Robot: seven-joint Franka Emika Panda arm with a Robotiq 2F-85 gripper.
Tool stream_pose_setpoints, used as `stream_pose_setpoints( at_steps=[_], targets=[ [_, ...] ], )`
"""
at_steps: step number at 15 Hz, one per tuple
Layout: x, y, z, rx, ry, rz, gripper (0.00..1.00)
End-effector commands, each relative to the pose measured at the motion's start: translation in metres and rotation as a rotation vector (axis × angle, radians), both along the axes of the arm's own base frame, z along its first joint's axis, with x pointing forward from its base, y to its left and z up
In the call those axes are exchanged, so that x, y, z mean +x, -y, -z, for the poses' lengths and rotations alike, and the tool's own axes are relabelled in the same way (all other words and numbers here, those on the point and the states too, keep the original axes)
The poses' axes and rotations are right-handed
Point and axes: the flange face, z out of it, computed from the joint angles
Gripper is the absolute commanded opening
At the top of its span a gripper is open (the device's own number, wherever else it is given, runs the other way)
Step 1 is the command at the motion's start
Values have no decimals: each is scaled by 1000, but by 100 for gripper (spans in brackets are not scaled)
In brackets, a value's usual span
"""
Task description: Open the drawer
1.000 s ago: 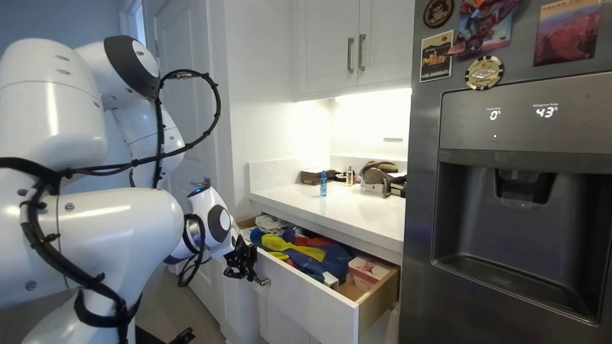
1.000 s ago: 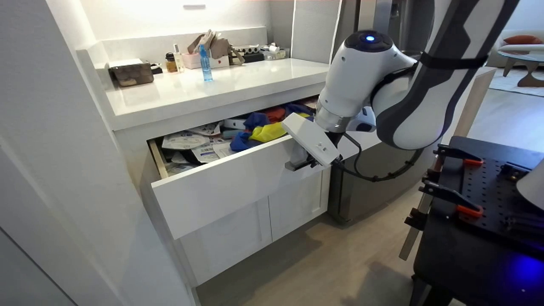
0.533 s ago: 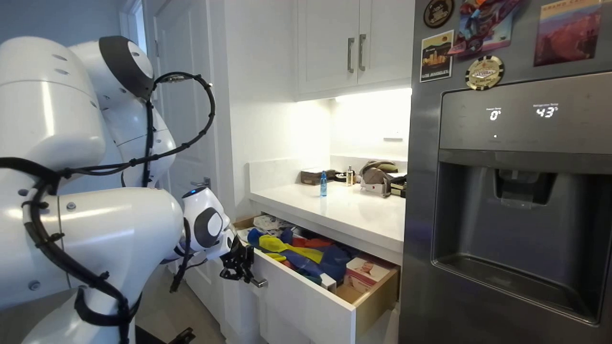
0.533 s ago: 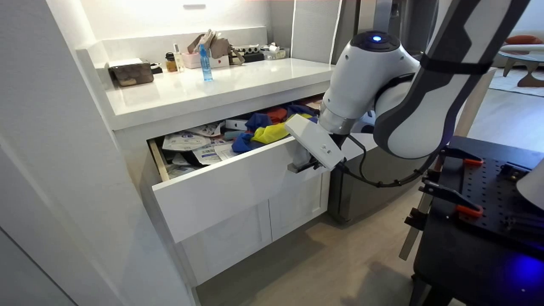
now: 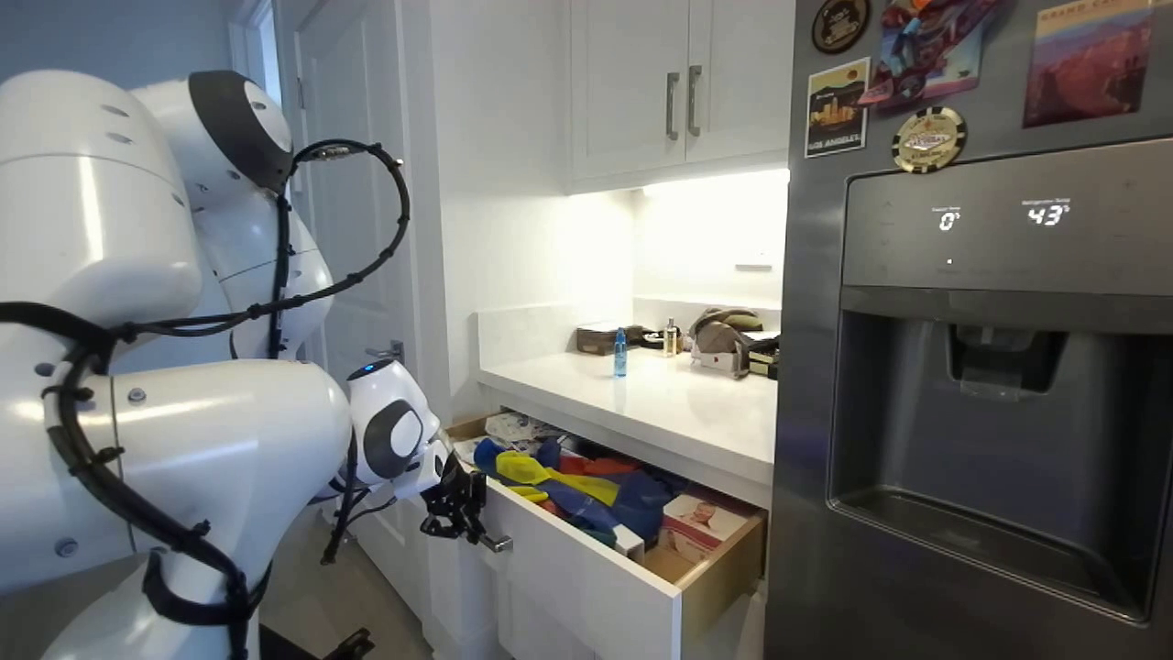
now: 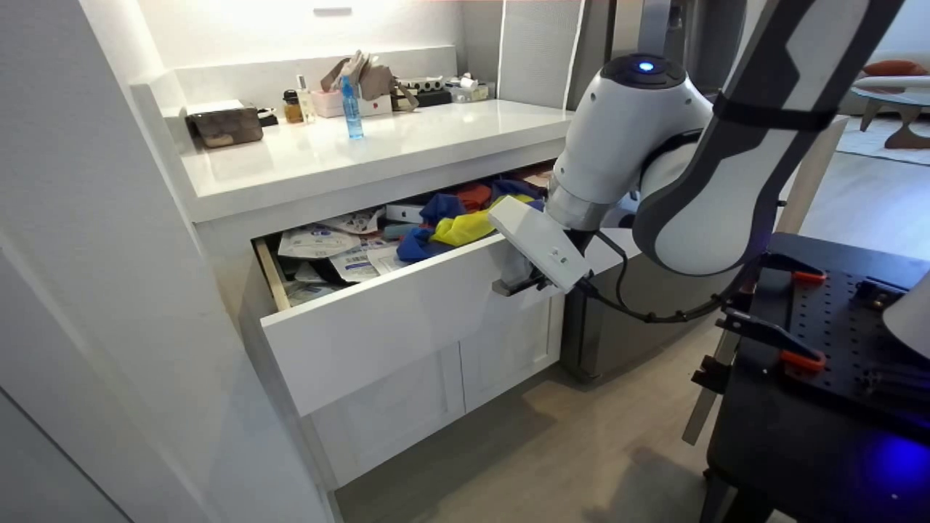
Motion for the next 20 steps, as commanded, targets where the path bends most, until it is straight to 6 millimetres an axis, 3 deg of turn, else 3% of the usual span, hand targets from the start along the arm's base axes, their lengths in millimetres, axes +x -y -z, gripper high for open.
stream_pose_setpoints(
  at_steps=[1,3,10,16,20],
  targets=[
    [-2,21,-18,-2,-29,-16,40],
    [-2,24,-19,-13,-37,-34,48],
    [0,50,-40,-34,-51,-45,99],
    [-10,47,-74,20,-116,-145,100],
    [-4,50,-101,-2,-145,-206,100]
  ],
)
